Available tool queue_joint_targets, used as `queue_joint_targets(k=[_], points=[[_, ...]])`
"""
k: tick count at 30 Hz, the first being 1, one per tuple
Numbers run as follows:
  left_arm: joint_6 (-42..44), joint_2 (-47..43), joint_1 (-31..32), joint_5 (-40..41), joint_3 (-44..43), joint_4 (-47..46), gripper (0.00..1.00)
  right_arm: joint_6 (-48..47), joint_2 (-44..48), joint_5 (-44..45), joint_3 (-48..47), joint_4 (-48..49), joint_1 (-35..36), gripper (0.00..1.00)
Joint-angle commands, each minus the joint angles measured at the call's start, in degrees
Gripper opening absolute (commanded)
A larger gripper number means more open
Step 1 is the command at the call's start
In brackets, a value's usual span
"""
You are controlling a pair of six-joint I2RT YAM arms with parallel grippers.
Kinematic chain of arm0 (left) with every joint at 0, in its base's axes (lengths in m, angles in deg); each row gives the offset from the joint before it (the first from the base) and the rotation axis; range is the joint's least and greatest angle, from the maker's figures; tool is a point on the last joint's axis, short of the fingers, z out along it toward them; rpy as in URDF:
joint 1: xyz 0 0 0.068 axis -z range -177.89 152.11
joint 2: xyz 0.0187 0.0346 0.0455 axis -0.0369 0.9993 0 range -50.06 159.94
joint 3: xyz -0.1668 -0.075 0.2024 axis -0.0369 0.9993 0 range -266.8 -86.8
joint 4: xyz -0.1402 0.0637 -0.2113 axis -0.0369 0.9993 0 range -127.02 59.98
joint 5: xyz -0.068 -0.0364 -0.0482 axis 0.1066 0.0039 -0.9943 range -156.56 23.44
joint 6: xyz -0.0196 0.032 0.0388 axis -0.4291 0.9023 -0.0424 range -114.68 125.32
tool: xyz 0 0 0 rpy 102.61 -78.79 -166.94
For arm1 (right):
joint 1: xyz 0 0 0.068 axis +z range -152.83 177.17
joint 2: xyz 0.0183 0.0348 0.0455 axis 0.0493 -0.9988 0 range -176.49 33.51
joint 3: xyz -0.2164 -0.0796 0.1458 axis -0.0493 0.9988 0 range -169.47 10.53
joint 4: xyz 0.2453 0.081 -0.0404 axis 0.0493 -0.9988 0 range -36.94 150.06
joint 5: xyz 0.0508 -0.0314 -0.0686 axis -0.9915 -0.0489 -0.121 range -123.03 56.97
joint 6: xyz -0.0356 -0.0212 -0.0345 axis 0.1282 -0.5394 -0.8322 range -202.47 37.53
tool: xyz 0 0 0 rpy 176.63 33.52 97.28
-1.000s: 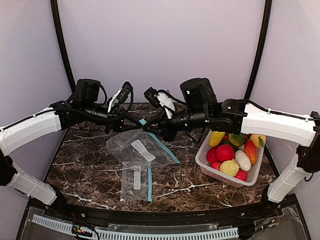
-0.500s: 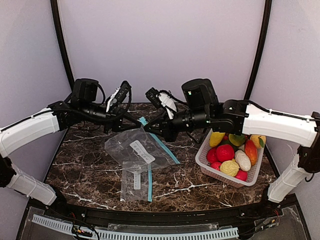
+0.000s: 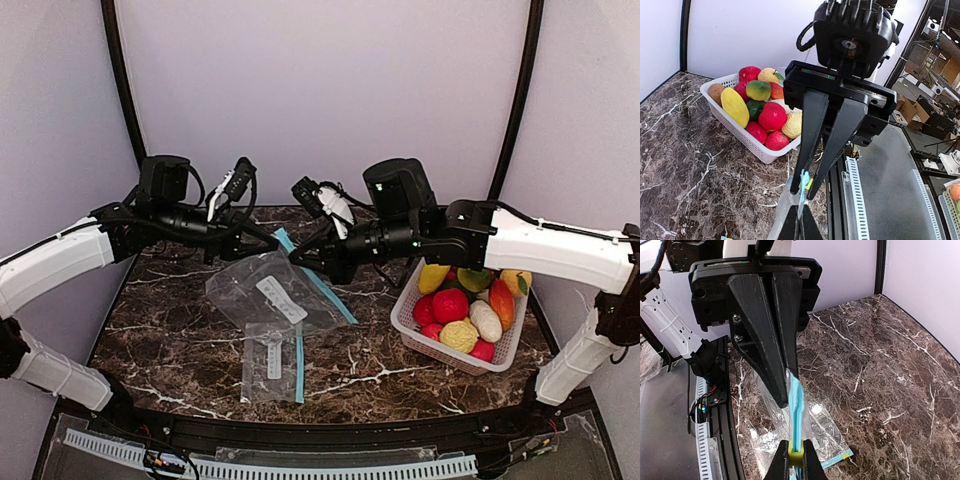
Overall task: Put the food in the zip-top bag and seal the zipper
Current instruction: Unzip the zipper from the zipper food storage bag.
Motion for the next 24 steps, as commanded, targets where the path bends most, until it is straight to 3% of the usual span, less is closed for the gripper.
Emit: queue_joint_targets(k=[1, 24], points=[[-0.7, -3.3, -1.2, 0.3, 0.5, -3.7, 0.01, 0.8, 0.7, 0.5, 1.5, -4.2, -0.5, 0.00], [-1.9, -6.2, -4.5, 3.8, 2.4, -7.7, 0.01, 1.0, 0.3, 0.2, 1.5, -4.7, -0.7, 0.00]])
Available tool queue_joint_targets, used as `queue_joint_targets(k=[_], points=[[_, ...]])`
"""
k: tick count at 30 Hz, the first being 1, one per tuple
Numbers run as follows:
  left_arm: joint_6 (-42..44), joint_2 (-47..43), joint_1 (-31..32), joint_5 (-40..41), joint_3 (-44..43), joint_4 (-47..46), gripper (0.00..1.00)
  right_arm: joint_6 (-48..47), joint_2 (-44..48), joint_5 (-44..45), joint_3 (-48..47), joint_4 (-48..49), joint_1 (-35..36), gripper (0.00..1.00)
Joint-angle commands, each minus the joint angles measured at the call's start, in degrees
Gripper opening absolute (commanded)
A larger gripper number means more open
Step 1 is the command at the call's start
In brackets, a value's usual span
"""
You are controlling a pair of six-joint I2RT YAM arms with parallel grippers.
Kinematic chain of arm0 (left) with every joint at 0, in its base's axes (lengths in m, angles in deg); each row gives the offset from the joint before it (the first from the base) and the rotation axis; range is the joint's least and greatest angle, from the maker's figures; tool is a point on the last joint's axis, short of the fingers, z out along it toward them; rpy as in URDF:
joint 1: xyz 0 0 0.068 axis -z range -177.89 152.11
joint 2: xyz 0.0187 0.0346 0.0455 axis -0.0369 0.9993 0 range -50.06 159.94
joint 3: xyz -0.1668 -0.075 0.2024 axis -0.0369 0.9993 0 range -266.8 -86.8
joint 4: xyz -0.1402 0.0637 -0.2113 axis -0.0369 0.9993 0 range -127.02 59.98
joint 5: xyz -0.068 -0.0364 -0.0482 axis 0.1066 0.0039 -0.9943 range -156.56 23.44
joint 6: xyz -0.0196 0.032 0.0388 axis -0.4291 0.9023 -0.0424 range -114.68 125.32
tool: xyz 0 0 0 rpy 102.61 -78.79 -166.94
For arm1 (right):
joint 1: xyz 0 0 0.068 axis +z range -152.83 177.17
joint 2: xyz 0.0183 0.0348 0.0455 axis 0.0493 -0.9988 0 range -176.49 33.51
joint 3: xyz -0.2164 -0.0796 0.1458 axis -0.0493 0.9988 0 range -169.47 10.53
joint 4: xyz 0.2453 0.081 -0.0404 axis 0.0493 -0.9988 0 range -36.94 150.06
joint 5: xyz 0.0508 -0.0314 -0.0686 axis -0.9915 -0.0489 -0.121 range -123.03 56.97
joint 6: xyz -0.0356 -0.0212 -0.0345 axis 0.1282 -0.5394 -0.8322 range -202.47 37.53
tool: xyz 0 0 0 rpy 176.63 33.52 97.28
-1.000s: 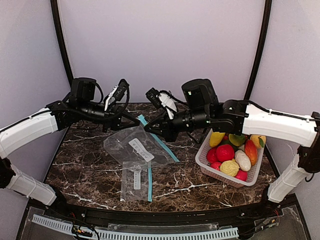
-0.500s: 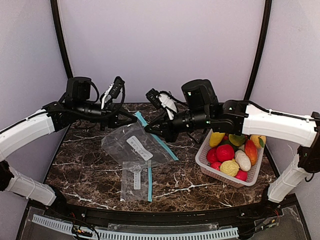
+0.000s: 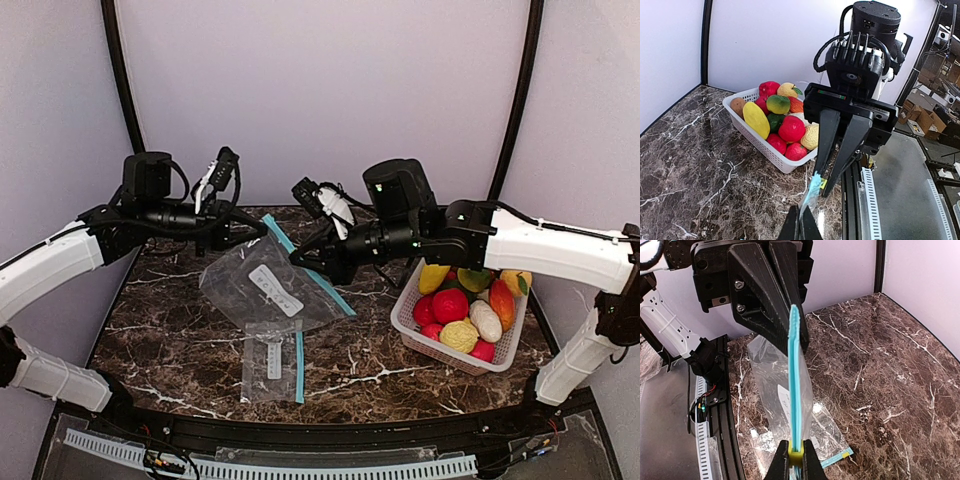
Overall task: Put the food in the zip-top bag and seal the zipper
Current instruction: Unzip the zipper from the zipper food storage bag.
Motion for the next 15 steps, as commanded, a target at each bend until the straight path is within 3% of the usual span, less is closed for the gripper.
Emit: queue_joint_targets(k=[1, 15], points=[[-1.7, -2.8, -1.8, 1.5, 0.9, -4.1, 0.01, 0.7, 0.3, 0.1, 1.4, -4.4, -0.6, 0.00], [-3.0, -4.2, -4.3, 2.6, 1.6, -5.5, 0.01, 0.9, -0.2, -0.3, 1.0, -4.8, -0.7, 0.00]])
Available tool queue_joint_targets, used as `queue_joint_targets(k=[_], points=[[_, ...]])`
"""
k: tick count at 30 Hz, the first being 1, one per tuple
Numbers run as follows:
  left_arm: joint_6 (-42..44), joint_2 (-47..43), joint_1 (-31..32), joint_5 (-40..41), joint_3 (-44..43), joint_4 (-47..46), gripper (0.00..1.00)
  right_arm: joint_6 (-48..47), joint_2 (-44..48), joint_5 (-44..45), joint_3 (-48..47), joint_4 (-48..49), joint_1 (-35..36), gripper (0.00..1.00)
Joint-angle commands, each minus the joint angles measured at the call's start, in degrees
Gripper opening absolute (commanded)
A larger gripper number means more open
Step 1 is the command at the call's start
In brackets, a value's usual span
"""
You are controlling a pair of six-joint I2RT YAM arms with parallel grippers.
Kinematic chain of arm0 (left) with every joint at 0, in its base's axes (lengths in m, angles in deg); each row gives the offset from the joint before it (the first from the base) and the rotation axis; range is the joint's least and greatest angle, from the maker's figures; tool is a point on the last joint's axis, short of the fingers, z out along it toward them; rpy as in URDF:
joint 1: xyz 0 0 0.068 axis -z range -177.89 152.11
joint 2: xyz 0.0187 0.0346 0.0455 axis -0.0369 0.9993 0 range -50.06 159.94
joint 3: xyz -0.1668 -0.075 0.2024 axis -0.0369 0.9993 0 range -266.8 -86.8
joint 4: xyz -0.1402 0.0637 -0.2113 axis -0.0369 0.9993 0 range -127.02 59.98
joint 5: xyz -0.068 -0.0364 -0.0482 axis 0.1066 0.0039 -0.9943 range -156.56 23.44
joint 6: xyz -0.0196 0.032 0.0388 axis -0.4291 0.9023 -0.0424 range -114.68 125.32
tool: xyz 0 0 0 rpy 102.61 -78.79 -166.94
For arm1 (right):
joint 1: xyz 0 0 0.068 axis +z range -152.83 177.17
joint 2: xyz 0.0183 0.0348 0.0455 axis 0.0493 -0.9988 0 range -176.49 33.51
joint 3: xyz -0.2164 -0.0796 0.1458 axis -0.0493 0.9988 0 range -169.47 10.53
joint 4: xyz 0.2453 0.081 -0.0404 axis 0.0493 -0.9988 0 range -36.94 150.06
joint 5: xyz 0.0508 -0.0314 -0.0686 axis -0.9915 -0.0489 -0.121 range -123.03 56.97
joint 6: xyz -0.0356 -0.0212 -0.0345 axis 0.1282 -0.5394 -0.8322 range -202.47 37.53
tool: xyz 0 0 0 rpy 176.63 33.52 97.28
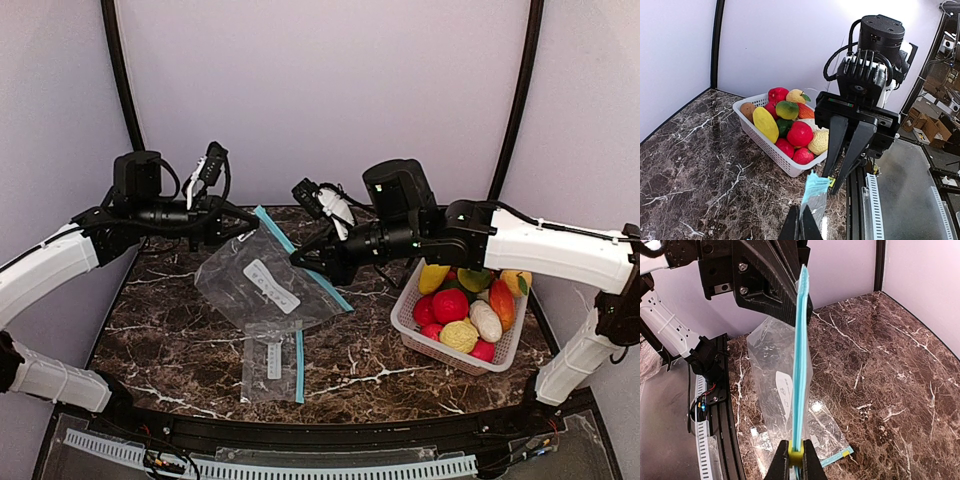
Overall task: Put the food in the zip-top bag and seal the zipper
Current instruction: Unzip the zipper from the zipper food storage bag.
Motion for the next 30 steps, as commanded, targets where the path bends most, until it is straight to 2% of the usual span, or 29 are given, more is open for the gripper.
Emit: queue_joint_targets(k=[1, 30], points=[[-0.5, -2.6, -1.9, 2.1, 0.2, -3.5, 0.01, 0.9, -0.2, -0.3, 1.0, -4.4, -0.6, 0.00], [0.0, -5.1, -6.2, 4.0, 0.2, -3.2, 0.01, 0.4, -1.9, -1.1, -0.4, -5.5, -0.7, 0.00]])
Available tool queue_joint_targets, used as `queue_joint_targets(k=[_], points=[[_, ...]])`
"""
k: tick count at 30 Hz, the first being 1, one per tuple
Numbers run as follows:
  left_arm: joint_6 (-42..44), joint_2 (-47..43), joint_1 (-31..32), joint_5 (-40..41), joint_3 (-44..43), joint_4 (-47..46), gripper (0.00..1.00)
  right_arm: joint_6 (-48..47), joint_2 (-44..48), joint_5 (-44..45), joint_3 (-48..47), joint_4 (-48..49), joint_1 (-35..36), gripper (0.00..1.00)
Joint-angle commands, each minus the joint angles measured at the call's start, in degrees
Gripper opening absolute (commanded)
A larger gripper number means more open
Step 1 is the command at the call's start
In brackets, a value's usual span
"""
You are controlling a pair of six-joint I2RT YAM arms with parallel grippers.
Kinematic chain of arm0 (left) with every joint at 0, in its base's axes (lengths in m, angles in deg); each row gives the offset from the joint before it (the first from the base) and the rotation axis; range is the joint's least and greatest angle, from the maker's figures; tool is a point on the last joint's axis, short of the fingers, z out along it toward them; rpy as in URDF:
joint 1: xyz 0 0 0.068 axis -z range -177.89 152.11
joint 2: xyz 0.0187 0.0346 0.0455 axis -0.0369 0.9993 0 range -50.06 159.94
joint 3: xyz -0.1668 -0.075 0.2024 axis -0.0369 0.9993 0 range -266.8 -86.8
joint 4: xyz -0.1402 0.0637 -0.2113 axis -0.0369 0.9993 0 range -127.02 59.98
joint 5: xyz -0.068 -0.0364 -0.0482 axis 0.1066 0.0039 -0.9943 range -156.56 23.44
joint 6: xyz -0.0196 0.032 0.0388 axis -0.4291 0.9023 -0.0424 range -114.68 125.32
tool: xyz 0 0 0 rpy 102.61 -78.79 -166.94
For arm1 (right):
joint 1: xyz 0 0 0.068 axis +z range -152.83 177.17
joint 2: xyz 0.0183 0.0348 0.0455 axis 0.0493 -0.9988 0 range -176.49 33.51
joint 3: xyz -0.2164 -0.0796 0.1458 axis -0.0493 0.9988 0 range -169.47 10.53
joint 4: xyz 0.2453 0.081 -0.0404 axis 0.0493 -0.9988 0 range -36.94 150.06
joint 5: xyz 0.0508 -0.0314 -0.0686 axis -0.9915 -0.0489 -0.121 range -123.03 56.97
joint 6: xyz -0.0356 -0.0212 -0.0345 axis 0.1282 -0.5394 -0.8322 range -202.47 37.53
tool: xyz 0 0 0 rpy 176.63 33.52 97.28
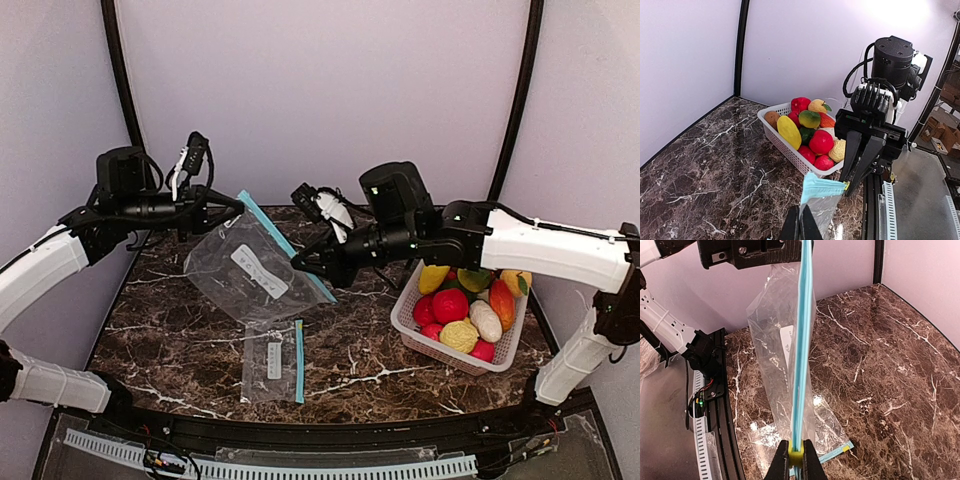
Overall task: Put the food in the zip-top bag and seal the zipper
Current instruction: Unzip the zipper from the zipper food storage bag.
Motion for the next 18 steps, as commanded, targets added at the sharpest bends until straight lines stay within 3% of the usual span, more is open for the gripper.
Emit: queue_joint_targets(k=[1, 18], points=[[0.1, -2.5, -2.0, 2.2, 0.3, -2.8, 0.01, 0.4, -1.3, -1.1, -0.4, -4.4, -0.4, 0.00], [-0.2, -3.8, -4.6, 2.8, 0.4, -3.1, 0.01, 0.5, -2.0, -1.7, -1.0, -5.1, -0.4, 0.00]])
